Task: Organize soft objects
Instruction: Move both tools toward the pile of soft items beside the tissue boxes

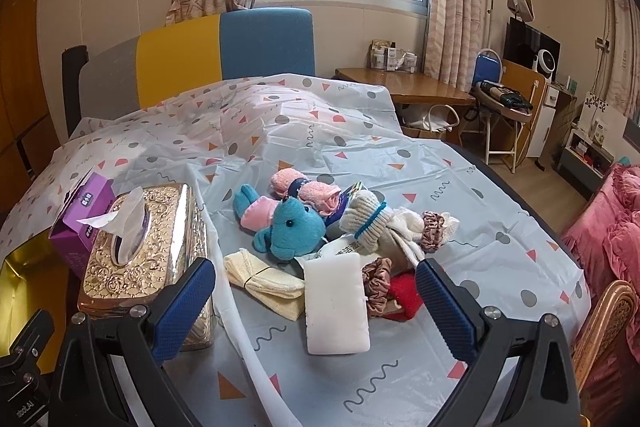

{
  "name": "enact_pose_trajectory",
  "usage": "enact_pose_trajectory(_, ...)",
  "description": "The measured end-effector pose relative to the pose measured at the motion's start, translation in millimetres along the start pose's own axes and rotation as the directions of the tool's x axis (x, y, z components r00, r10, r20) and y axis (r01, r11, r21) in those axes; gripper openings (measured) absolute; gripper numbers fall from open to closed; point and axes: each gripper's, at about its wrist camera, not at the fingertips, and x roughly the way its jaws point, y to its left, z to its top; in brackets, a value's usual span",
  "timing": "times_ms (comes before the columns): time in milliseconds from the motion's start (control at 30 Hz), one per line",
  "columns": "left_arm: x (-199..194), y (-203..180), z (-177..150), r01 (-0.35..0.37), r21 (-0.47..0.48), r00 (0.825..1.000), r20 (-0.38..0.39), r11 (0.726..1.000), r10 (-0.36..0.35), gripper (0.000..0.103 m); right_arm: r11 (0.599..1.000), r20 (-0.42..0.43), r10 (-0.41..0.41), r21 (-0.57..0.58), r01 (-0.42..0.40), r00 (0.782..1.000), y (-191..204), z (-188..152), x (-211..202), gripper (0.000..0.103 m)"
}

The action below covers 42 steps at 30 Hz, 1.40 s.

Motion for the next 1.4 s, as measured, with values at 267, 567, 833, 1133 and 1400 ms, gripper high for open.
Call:
enact_pose_trajectory(267, 0, -1, -1, 0.0, -0.004, 1.0, -0.002, 1.0, 0.0, 0.103, 1.0, 0.018, -0.007, 0.0, 0.007, 1.0, -9, 10, 1, 0.102)
enact_pose_trajectory(567, -1, 0, -1, -0.002, 0.0, 1.0, -0.001, 1.0, 0.002, 0.103, 0.999, 0.044, -0.04, 0.017, 0.039, 0.998, -28, 26, 4, 0.102)
enact_pose_trajectory(833, -3, -3, -3, 0.005, 0.013, 1.0, 0.0, 1.0, -0.005, 0.103, 0.996, 0.067, -0.079, 0.057, 0.075, 0.995, -57, 40, 12, 0.102)
enact_pose_trajectory(1133, -4, -11, -4, 0.024, 0.036, 1.0, -0.004, 0.999, -0.023, 0.103, 0.991, 0.074, -0.096, 0.103, 0.088, 0.993, -104, 45, 41, 0.102)
enact_pose_trajectory(1400, -5, -15, -4, 0.127, 0.027, 0.992, -0.01, 0.992, -0.126, 0.103, 0.958, 0.033, -0.077, 0.281, 0.064, 0.997, -151, 32, 62, 0.102)
